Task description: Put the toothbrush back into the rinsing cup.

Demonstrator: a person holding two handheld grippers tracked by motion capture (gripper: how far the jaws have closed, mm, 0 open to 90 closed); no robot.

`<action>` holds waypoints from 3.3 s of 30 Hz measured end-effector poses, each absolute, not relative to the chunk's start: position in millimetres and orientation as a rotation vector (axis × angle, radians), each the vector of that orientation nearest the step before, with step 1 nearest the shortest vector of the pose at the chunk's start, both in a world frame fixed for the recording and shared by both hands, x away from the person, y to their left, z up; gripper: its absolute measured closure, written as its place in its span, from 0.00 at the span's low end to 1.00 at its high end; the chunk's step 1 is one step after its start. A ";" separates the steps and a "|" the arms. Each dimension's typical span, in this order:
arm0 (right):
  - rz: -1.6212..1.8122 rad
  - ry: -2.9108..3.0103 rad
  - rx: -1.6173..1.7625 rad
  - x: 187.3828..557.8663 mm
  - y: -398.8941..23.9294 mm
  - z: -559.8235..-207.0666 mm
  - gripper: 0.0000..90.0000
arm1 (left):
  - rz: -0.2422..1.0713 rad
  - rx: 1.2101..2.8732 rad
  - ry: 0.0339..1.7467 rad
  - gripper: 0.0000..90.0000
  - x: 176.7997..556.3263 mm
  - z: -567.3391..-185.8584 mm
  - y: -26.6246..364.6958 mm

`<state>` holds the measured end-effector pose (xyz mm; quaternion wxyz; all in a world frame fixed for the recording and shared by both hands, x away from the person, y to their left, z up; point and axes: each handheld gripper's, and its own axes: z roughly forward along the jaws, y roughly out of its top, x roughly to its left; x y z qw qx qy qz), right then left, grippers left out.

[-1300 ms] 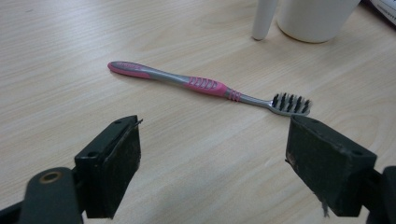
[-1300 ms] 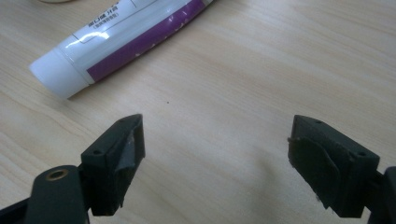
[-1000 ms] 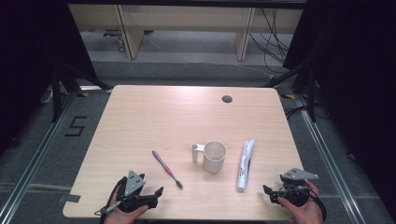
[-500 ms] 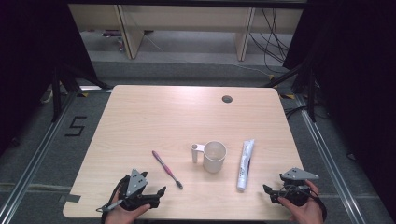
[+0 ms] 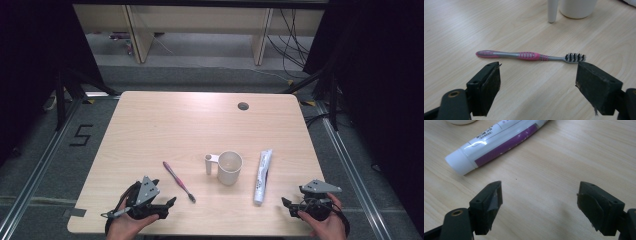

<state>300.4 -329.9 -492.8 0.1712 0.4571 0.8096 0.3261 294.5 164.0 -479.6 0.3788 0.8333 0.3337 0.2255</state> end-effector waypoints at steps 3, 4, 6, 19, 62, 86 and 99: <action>0.924 2.291 1.283 302.6 -329.4 -493.6 0.24 | 0.591 2.193 0.751 0.24 306.1 -476.1 161.4; 0.913 2.301 1.260 302.4 -330.4 -491.9 0.24 | 0.596 2.215 0.736 0.26 308.0 -475.1 160.8; 0.892 2.254 1.266 300.3 -328.3 -492.2 0.24 | 0.588 2.252 0.711 0.26 312.5 -473.1 158.5; 0.915 2.301 1.250 300.8 -330.2 -495.6 0.24 | 0.514 2.470 0.561 0.35 356.8 -470.5 147.8; 0.908 2.309 1.258 297.7 -324.4 -495.4 0.26 | 0.332 2.868 0.216 0.57 397.9 -477.3 107.6; 0.902 2.335 1.237 297.9 -323.8 -496.3 0.26 | 0.301 2.908 0.047 0.50 418.6 -480.1 86.8; 0.911 2.331 1.266 295.8 -322.1 -496.1 0.26 | 0.196 2.947 0.114 0.67 422.4 -478.6 89.8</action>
